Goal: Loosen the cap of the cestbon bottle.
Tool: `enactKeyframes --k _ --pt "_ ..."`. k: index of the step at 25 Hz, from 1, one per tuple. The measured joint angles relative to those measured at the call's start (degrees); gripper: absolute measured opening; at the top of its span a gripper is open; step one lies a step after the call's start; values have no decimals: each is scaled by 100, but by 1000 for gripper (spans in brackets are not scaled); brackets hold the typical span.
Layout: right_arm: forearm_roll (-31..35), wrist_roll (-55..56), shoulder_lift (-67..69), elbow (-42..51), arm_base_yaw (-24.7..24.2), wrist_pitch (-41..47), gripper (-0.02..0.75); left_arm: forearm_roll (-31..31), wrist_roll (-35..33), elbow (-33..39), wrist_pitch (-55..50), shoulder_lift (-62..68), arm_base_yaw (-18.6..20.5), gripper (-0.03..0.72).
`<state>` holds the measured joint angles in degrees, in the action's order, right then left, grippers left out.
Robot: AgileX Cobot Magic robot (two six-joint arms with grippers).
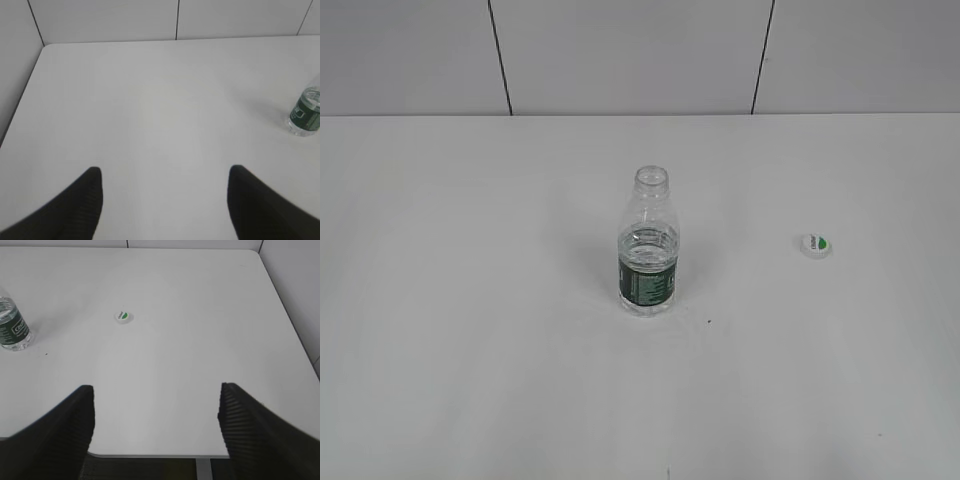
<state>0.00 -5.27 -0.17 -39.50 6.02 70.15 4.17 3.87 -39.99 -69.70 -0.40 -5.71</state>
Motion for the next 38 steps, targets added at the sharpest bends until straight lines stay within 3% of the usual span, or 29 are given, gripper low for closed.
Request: enactKeyframes --k 14,38 --pt "69 -284 -23 874 0 -512 588 -91 -58 984 723 0 0 466" --pt "97 -284 -23 992 0 -734 588 -115 -71 1018 830 0 0 443"
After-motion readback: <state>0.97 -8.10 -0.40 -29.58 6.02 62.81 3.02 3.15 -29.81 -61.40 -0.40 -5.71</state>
